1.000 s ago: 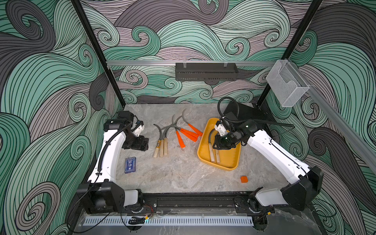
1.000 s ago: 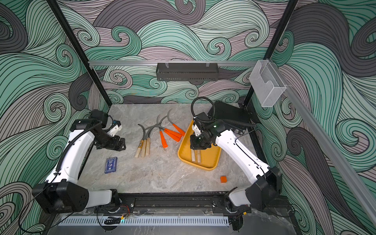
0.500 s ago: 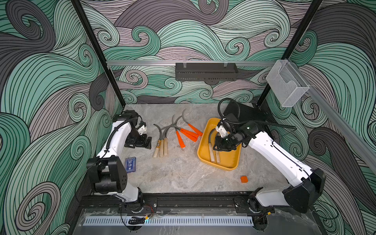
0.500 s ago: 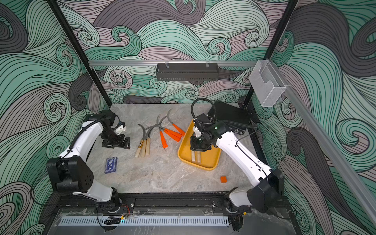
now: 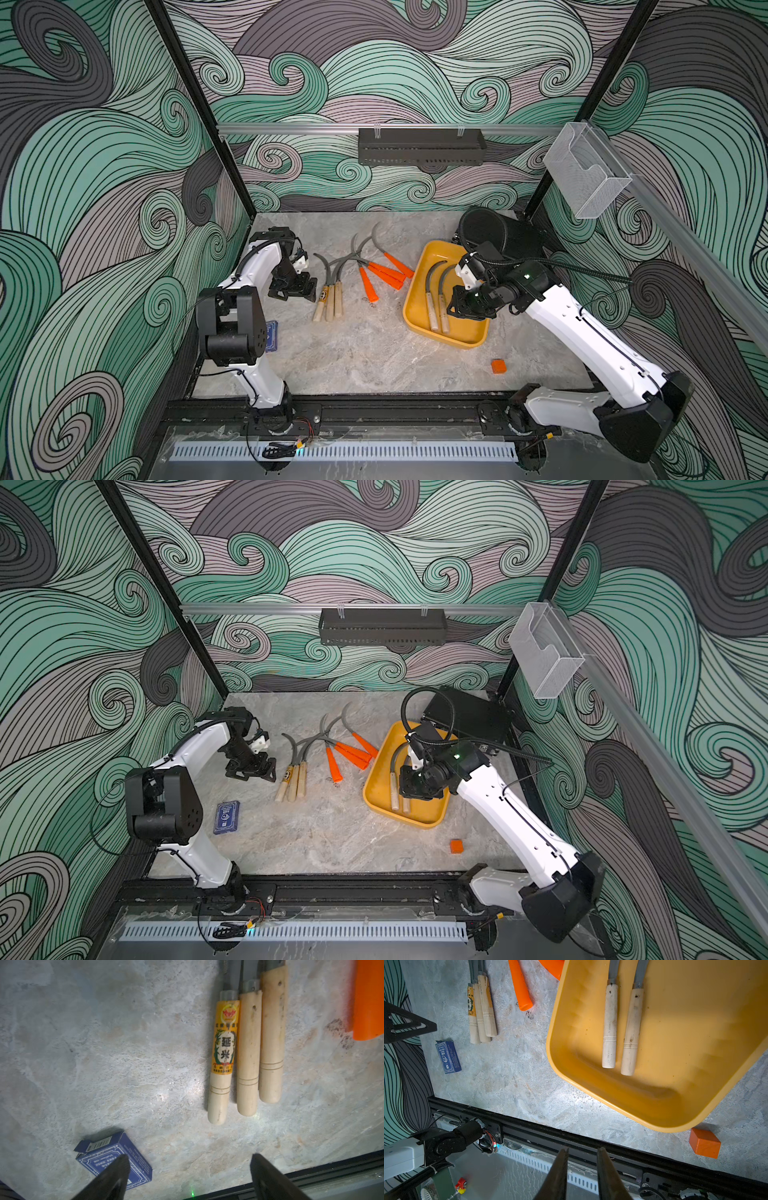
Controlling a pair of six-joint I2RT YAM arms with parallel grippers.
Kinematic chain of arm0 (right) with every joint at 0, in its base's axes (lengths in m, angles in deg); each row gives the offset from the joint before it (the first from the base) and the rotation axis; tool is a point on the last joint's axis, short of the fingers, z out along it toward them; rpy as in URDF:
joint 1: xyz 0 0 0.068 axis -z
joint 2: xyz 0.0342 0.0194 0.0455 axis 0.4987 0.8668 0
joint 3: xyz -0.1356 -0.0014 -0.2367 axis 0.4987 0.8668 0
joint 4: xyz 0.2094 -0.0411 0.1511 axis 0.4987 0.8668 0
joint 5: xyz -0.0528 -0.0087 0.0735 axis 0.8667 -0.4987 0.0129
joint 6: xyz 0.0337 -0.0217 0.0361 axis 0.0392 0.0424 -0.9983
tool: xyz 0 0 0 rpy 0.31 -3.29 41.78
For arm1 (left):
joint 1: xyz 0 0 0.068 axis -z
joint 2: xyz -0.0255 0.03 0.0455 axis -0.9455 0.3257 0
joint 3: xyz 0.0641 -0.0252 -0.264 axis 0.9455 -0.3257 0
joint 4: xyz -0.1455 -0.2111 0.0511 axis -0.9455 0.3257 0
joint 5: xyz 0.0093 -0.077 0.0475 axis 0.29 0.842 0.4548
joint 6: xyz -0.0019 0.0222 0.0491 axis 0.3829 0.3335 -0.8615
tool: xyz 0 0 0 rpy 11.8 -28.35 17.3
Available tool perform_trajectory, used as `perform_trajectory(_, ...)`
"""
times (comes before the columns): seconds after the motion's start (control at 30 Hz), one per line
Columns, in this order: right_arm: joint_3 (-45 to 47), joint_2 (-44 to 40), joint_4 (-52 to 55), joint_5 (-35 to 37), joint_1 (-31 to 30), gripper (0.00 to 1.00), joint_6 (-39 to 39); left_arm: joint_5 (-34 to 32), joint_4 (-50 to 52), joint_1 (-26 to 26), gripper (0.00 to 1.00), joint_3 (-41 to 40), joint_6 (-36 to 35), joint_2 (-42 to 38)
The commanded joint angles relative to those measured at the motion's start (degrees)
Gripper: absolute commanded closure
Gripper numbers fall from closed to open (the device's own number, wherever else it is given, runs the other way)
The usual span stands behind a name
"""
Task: Put small sickles into storage boxes
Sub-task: Pick up the sickle at the center of the board.
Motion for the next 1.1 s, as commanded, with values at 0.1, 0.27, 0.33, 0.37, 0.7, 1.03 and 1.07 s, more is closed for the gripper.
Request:
perform_trajectory(0.1,1.91,-2.16,1.76,2.02,-0.25,0.73,-2.95,-2.04,-3.45,2.51,0.1,-0.44,0.44,1.06)
perform_trajectory(0.27,3.3,-3.89,2.12,2.14,-0.26,0.73,-4.42,-2.93,-4.18,4.0,0.12,-0.11,1.98,3.87)
perform_trajectory(0.33,3.56,-4.59,2.4,2.37,-0.27,0.73,-4.8,-3.36,-4.56,4.42,0.14,-0.1,2.36,4.53)
perform_trajectory(0.37,3.64,-4.89,2.71,2.52,-0.3,0.73,-4.95,-3.74,-4.97,4.69,0.14,-0.11,2.39,4.69)
perform_trajectory(0.7,4.86,-6.32,3.82,2.62,-0.23,0.73,-5.22,-4.7,-6.12,7.17,0.21,0.37,4.74,7.96)
perform_trajectory(1.03,4.88,-6.06,4.12,3.02,-0.2,0.73,-4.66,-7.83,-6.69,8.75,0.25,1.7,6.81,11.41)
perform_trajectory(1.07,4.88,-6.03,4.11,3.07,-0.2,0.73,-4.65,-8.03,-6.76,8.77,0.26,1.75,6.93,11.71)
